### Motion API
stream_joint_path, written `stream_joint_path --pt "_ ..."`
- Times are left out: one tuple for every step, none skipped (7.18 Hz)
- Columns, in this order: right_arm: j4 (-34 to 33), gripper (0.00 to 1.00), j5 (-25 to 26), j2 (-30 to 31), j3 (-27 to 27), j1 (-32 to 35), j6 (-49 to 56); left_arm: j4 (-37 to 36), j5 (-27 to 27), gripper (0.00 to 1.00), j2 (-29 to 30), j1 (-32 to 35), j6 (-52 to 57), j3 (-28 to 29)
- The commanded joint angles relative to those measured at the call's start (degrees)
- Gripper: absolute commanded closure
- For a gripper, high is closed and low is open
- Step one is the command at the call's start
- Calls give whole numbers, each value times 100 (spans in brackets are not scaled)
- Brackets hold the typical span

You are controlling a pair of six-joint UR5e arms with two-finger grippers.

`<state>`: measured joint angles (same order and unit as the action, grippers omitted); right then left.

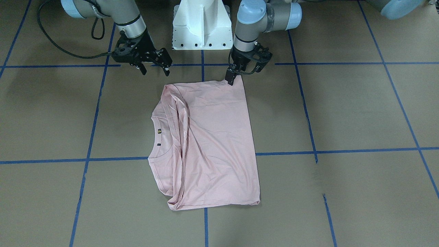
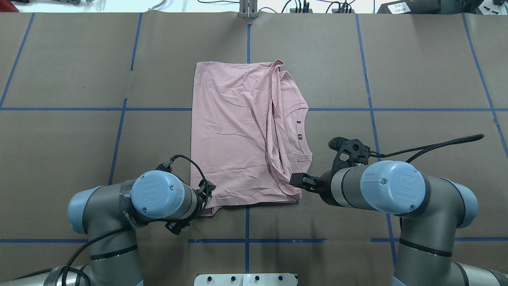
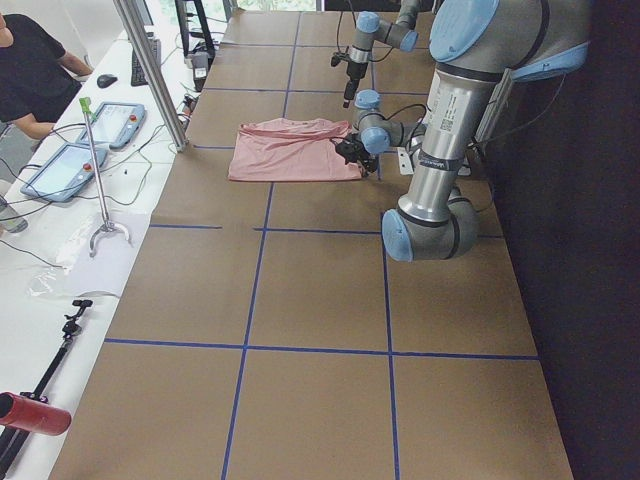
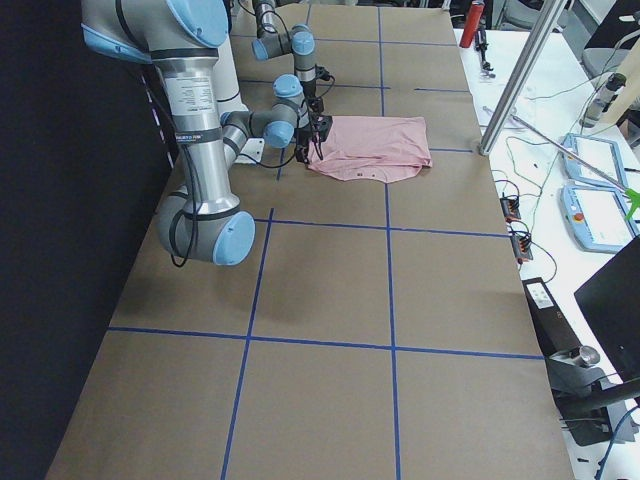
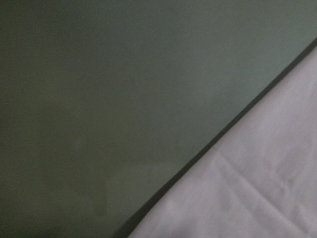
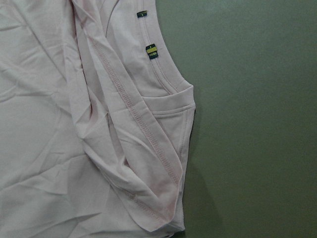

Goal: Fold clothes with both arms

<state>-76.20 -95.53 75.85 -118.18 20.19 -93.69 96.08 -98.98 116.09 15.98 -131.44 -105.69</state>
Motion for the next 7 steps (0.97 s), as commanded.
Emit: stream_joint_path --pt "0 0 8 0 -12 2 0 -1 124 1 11 -113 -84 75" --pt "0 0 8 0 -29 11 0 -1 255 2 11 -104 -40 84" --pt "0 0 8 0 -30 11 -9 -10 265 3 2 -34 -31 84" --pt "0 0 16 0 -30 11 0 -10 266 5 2 45 -22 84" --pt "0 0 16 0 -30 11 -9 -10 266 8 -7 80 -5 110" --pt "0 0 16 0 -21 2 -9 -19 266 17 -7 72 -13 128" --pt "0 0 16 0 -12 11 -9 -19 257 24 -7 46 -13 128"
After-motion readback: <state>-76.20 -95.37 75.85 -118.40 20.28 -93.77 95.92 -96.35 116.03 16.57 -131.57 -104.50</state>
